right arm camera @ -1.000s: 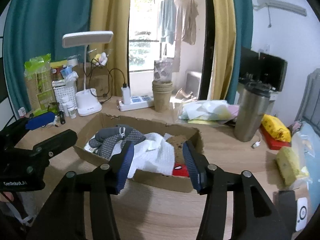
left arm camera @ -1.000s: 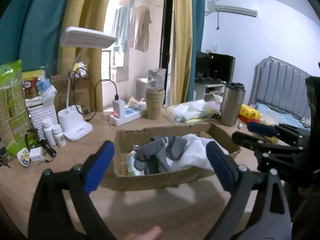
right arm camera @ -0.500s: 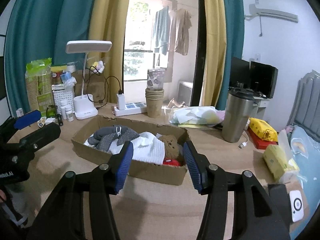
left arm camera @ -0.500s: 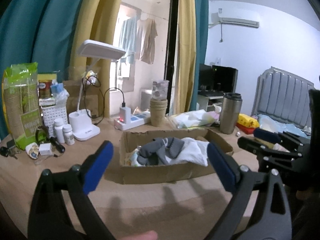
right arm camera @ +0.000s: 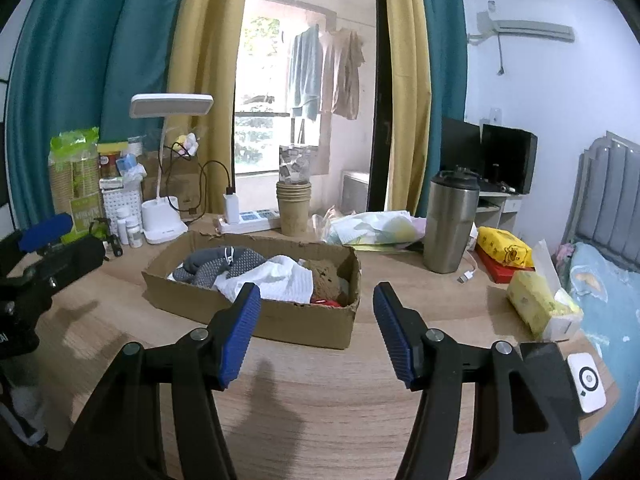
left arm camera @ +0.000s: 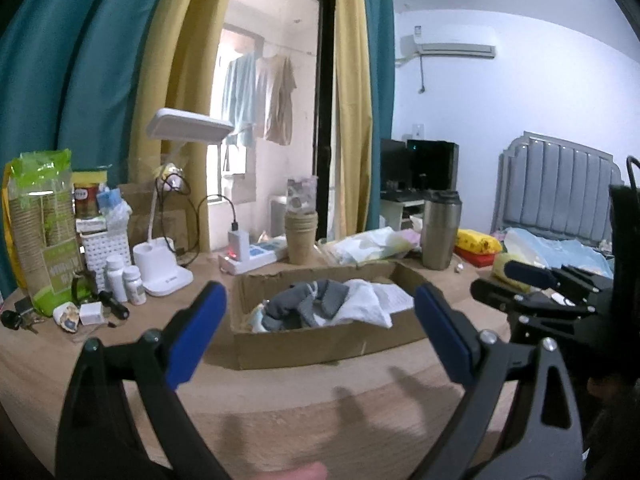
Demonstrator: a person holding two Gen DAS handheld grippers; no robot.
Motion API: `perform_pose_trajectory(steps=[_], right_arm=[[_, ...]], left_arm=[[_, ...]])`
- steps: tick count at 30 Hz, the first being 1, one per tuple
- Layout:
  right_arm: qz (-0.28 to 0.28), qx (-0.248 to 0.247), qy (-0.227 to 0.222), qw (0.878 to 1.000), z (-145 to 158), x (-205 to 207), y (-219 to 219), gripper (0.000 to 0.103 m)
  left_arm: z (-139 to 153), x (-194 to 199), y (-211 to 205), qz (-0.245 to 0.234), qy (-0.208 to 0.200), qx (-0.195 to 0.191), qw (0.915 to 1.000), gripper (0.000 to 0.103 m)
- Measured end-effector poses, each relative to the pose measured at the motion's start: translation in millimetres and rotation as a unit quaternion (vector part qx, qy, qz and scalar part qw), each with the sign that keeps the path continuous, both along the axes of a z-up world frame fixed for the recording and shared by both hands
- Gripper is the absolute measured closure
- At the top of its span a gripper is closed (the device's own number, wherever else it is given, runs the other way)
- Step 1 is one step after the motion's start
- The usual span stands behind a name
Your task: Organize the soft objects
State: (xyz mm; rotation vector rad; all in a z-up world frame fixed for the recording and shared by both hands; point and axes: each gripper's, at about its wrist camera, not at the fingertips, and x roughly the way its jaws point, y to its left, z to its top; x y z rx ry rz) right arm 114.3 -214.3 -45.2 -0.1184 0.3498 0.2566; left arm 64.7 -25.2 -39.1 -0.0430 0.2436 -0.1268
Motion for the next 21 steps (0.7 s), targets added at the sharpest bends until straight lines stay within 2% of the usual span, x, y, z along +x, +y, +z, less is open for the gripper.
perform_pose_trajectory(steps=[21], right_arm=[[-0.009,0.009,-0.003,1.000,1.4,1.6,-8.4,0.041]], left_arm=[[-5.2,7.2,5.4,0.009,0.016,-0.007,0.9998,0.007]])
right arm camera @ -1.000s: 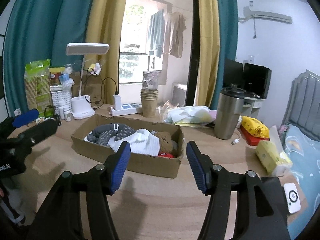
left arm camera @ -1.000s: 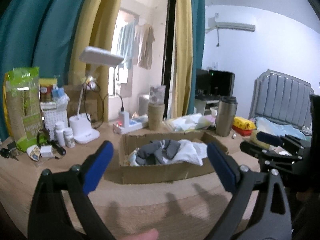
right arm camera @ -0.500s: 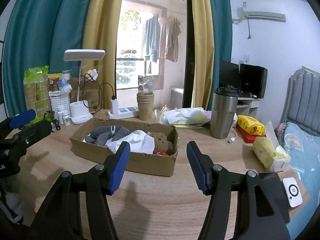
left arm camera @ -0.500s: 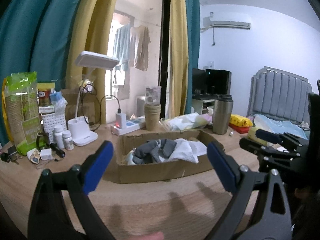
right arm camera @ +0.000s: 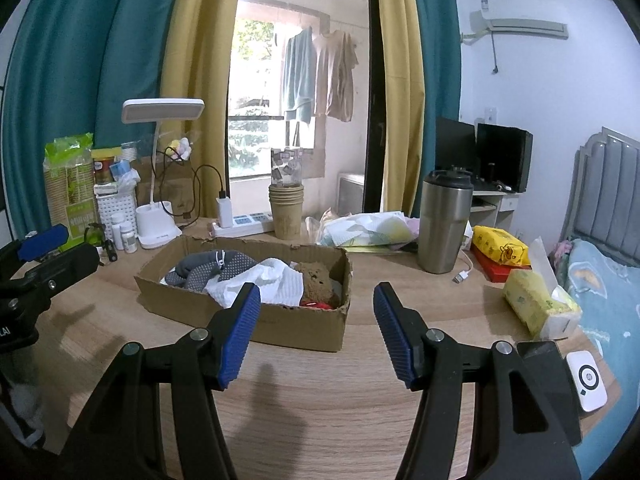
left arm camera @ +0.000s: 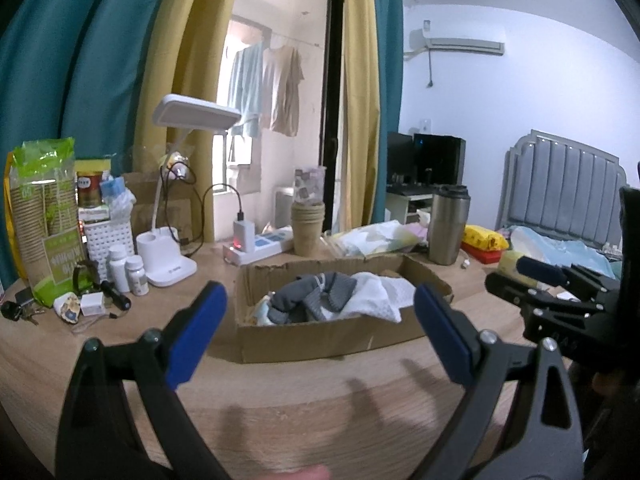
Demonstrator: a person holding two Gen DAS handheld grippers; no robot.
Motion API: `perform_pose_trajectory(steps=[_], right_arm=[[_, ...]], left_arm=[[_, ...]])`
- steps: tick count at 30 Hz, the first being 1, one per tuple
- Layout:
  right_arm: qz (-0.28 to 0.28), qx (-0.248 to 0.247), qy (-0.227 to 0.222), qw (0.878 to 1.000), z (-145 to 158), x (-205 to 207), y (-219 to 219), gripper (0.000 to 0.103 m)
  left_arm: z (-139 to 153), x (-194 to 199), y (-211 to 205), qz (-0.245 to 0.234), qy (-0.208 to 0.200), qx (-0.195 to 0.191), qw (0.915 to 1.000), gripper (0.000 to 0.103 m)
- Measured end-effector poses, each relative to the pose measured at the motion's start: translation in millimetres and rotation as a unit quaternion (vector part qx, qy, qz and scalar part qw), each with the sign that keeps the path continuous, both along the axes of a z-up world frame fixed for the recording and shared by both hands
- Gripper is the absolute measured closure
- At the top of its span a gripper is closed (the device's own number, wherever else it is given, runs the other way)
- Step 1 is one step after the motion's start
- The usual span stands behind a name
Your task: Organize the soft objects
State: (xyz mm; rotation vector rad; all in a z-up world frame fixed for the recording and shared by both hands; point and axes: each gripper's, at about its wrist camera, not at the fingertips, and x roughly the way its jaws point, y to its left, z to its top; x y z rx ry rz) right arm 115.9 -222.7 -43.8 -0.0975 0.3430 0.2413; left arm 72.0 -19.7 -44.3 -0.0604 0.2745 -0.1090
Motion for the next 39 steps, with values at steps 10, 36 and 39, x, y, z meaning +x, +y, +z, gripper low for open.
perform_pose_trajectory(steps=[10,36,39], right_arm=[[-0.001,0.001,0.003,1.000,-0.9,1.7,-3.1,0.041],[-0.002,0.000,0.003,1.000,-0.7,1.7,-2.7,0.041],[-0.002,0.000,0.003,1.000,-0.4,1.9,-3.2,0.041]], left_arm=[[-1.2,0.7,0.4,0.001,0.002,0.001,1.0000,0.007],[-1.5,1.2,0.1,0.002,0.002,0.001,1.0000,0.007],[-1.8,1.2,0.4,0.002,0.002,0.002,1.0000,0.007]])
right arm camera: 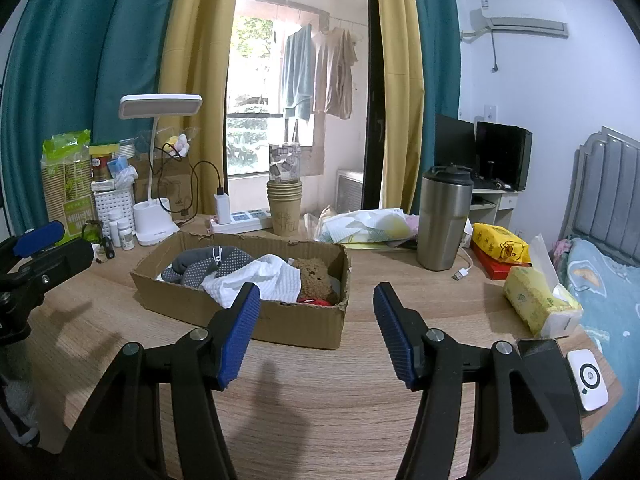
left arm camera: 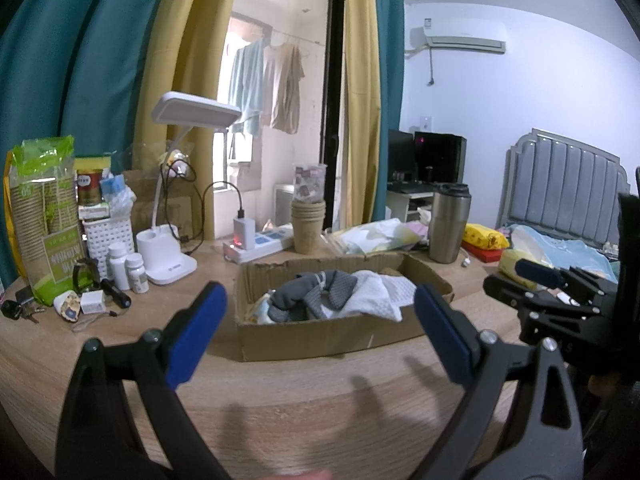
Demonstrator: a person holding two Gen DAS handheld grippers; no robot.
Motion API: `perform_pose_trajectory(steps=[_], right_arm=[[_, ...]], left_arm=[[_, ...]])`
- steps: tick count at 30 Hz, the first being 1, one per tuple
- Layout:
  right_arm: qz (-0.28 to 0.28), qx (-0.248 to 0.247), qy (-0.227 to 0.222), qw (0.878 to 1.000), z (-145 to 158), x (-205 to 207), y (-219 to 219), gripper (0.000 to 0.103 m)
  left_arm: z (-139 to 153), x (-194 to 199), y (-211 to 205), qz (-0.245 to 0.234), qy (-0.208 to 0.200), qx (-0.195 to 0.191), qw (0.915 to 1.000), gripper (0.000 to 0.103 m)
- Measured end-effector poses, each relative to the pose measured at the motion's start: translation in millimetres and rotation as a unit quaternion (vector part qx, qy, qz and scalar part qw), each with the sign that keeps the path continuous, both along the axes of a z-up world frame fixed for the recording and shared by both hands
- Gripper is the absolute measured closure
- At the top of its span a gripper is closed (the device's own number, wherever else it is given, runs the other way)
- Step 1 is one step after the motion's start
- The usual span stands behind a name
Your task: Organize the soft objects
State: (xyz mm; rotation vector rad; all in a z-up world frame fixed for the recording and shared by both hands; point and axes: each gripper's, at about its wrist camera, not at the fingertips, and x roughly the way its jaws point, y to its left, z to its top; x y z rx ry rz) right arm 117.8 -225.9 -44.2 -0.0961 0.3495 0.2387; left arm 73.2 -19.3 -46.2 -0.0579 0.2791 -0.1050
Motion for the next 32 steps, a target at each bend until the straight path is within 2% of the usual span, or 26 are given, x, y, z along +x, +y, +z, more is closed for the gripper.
perform_pose_trajectory(steps=[32], right_arm=[[0.000,0.000,-0.001,1.000,-0.3,-0.3,1.2,0.041]], left_arm=[[1.5,-0.2,-2.5,-0.002,-0.001,0.000,1.0000,0.007]])
